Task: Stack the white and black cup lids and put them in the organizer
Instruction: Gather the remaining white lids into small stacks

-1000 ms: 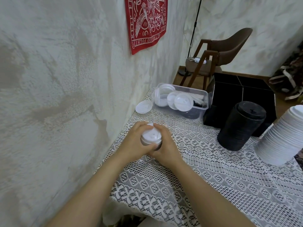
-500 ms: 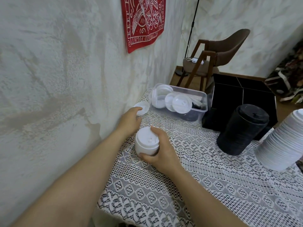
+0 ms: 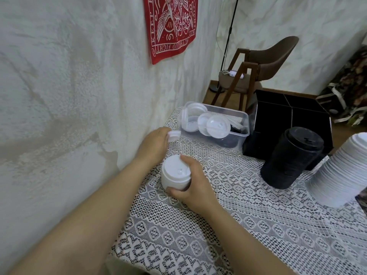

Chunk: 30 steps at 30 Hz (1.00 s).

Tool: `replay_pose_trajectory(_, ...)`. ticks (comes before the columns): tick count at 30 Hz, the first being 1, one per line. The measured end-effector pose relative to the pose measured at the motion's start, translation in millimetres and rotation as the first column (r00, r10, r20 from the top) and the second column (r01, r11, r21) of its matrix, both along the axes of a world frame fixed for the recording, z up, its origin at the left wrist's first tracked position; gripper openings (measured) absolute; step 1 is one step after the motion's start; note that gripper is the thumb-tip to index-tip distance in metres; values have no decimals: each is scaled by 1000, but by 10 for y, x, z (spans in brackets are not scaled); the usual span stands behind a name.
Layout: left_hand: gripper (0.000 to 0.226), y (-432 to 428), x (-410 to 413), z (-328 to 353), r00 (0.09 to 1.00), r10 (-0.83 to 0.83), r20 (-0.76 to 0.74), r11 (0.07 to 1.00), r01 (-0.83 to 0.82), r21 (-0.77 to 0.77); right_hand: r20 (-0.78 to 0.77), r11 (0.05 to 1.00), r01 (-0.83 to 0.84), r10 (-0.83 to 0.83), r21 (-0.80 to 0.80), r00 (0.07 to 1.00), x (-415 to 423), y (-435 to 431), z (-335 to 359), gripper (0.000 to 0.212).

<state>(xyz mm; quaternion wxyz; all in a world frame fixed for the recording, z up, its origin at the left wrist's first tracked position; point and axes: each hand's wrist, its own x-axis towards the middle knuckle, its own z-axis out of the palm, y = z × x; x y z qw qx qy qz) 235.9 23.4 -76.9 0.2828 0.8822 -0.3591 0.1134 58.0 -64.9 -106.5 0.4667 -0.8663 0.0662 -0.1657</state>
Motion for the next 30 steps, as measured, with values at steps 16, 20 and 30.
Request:
replay_pose_trajectory(16, 32, 57, -2, 69, 933, -18, -359, 1000, 16, -9, 0, 1000, 8, -8, -17, 1000, -16, 24, 20, 89)
replay_pose_trajectory(20, 44, 94, -10, 3, 953, -20, -303, 993, 54, 107, 15, 1000, 17, -16, -21, 1000, -10, 21, -2, 89)
replay_pose_trajectory(30, 56, 231, -222, -74, 951, -8, -310, 990, 51, 130, 16, 1000, 13, -13, -11, 1000, -3, 14, -17, 88)
